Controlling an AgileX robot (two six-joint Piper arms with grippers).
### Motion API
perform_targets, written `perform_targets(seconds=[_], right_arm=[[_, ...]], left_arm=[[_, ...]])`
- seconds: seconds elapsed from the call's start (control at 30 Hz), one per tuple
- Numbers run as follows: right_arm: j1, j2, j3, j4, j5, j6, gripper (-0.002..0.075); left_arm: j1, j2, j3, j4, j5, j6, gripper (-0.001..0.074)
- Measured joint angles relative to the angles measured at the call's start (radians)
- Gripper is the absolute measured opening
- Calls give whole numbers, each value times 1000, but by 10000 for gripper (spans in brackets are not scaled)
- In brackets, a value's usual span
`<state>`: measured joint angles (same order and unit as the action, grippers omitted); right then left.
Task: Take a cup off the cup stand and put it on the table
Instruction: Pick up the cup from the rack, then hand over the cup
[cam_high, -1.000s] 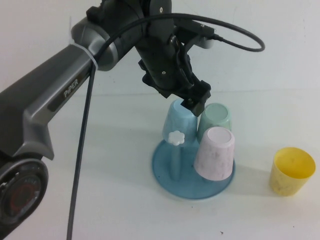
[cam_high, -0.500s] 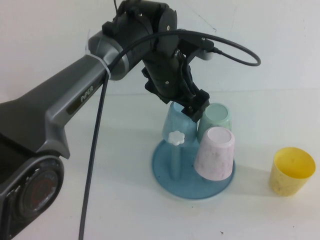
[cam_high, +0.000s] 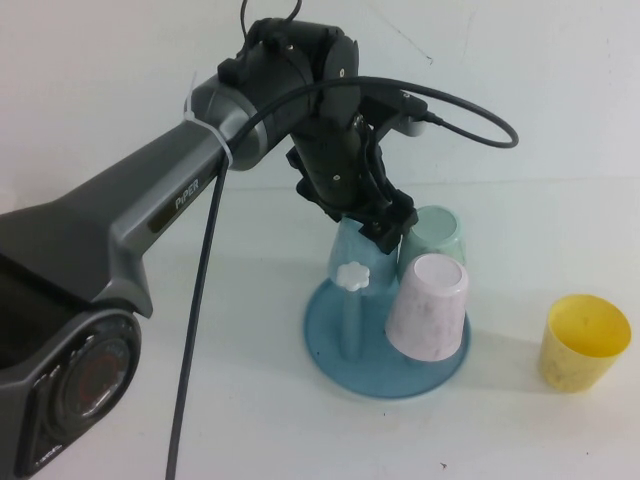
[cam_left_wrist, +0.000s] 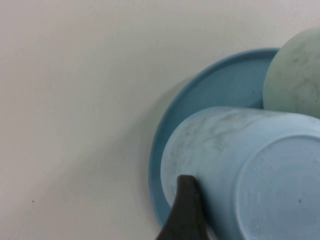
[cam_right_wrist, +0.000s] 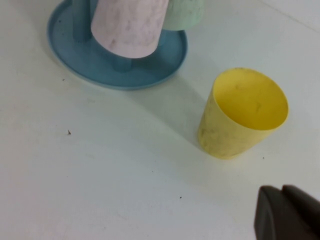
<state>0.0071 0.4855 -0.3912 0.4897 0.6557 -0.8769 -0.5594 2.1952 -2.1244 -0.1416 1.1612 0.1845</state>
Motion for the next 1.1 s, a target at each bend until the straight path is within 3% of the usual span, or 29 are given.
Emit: perform_targets(seconds=[0.4, 0.57, 0.7, 0.9, 1.0, 1.1], right_arm=[[0, 0, 0, 72, -65, 0, -2], [0, 0, -9, 239, -133, -22, -2], [0, 0, -37, 484, -149, -98, -3], [0, 0, -45, 1078, -139, -390, -2], [0, 0, -64, 1166, -98, -492, 16], [0, 0, -80, 1190, -43, -483, 113]], left_arm=[[0, -11, -212, -2, 88, -76, 538], [0, -56, -302, -21, 92, -123, 538], [0, -103, -323, -81, 98, -143, 538], [0, -150, -330, -441, 101, -202, 538], [-2, -152, -330, -671, 103, -184, 538], [-2, -152, -330, -876, 103, -151, 538]])
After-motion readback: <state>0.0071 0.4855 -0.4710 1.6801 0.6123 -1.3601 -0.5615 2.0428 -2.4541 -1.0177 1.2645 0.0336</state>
